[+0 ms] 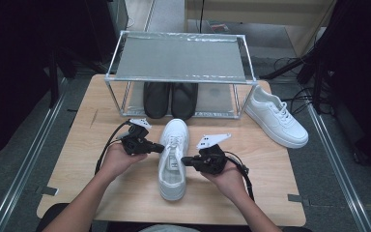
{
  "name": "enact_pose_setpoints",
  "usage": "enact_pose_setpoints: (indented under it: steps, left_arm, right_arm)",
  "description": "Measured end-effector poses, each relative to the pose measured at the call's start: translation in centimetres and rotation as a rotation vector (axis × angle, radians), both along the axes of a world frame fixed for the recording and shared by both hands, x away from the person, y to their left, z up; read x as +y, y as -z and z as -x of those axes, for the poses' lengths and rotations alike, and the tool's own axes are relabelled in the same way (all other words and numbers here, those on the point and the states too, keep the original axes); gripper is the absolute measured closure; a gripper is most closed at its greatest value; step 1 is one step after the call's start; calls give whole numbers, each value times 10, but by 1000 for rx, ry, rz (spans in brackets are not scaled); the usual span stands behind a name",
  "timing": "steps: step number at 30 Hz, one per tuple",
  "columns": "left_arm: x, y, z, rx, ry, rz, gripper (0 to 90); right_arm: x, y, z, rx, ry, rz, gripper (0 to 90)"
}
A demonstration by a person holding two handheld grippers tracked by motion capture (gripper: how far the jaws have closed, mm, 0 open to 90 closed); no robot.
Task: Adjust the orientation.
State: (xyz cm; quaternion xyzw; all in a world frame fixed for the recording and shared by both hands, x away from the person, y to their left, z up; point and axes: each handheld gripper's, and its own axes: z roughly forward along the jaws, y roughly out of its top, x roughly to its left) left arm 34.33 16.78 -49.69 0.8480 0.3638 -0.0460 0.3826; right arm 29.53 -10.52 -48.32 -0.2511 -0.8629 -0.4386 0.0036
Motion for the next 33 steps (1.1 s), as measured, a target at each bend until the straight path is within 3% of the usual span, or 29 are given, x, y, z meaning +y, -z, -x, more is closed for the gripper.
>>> enact_pose_setpoints:
  steps: [3, 6, 8, 11, 15, 20, 33]
  left_arm:
    - [-1, 0, 0, -7, 2, -7, 890]
    - [0, 0, 0, -19, -5, -9, 888]
    - [1, -1, 0, -31, -14, -15, 881]
    - [4, -2, 1, -50, -29, -8, 802]
    - [7, -9, 2, -98, -50, 4, 662]
    - [13, -15, 4, -114, -64, 15, 546]
    - [24, -18, 10, -124, -72, 20, 479]
  right_arm:
    - [-1, 0, -1, 7, 0, -3, 900]
    - [0, 1, -2, 61, 23, -39, 900]
    - [2, 2, -4, 69, 12, -50, 900]
    - [0, 0, -6, 68, -3, -42, 893]
    - [-11, -2, -8, -8, 14, -8, 792]
    - [-28, -8, -15, -21, 76, -50, 701]
    - [-70, -17, -34, -87, 197, -95, 649]
